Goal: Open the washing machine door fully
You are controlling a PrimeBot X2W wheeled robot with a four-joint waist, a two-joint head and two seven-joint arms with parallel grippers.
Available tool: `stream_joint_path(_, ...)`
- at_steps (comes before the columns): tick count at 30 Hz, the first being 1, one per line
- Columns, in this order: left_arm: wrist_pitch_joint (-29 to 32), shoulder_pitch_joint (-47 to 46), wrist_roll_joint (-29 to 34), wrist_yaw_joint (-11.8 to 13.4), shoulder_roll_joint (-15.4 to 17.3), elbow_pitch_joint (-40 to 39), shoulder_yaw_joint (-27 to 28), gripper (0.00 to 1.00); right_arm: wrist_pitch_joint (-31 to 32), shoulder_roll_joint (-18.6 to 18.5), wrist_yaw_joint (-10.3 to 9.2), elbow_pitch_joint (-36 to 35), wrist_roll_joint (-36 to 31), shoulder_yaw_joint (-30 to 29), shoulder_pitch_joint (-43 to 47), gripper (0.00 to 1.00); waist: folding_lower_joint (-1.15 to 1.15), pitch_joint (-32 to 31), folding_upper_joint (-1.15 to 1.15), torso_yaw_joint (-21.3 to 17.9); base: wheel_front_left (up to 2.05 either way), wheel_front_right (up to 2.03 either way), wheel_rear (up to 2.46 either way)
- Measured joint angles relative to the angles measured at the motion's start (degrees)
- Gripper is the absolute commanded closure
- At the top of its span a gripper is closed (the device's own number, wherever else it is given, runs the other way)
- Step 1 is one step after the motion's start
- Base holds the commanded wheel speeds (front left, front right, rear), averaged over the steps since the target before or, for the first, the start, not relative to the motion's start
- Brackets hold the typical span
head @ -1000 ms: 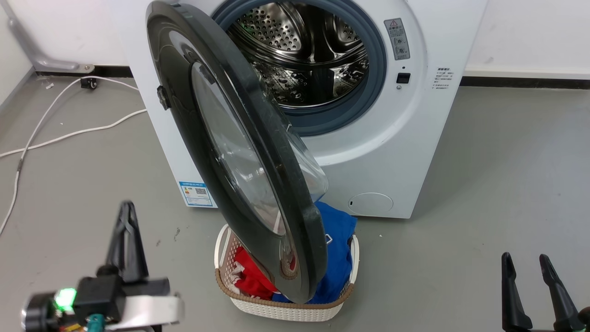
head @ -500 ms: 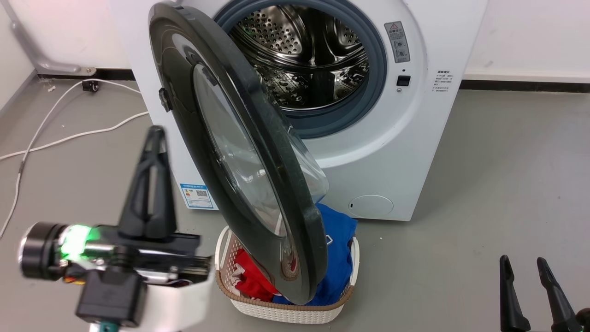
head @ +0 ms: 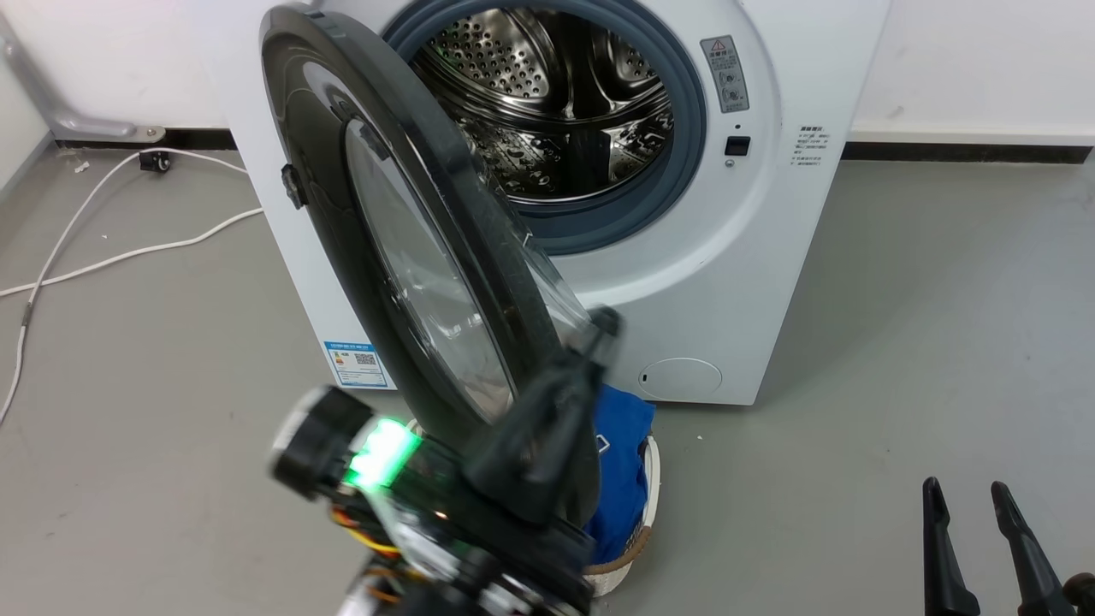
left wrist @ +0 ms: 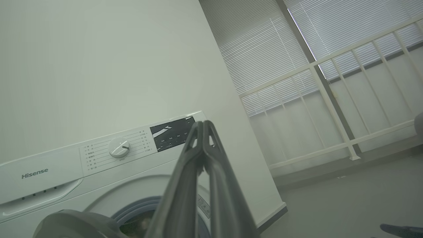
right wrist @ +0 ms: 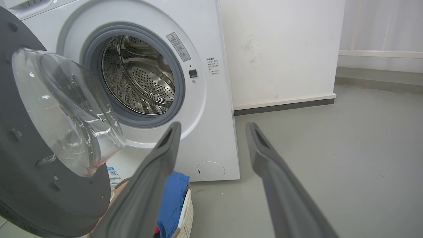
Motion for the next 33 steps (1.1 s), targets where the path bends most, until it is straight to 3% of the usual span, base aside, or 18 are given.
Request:
stream_joint_path(9,0.0,1.0,-1.1,-2.4,-1.1,4.6,-10.6,1.00,0.0,0.0,0.00,0.5,0.1,0.0,-0.1,0.00,0.00,0.9,0.00,-0.4,0.00,0.00,0.00)
stream_joint_path(15,0.0,2.1,-2.3,-2.9,-1.0,10.3,-14.1,1.00,0.0,0.0,0.00,0.8,0.1,0.3,-0.6,0.00,0.00,1.6,0.00,-0.9,0.00,0.00,0.00)
stream_joint_path(26,0.0,2.8,-5.1,-0.8,-0.2,22.8,-11.5,1.00,0.0,0.0,0.00,1.3,-0.1,0.7,-2.9,0.00,0.00,4.3,0.00,-2.0,0.00,0.00,0.00)
stream_joint_path(33,0.0,1.6,-6.1,1.0,-0.5,26.4,-8.3,1.00,0.0,0.0,0.00,1.7,-0.2,0.9,-4.2,0.00,0.01,6.3,0.00,-2.3,0.00,0.00,0.00)
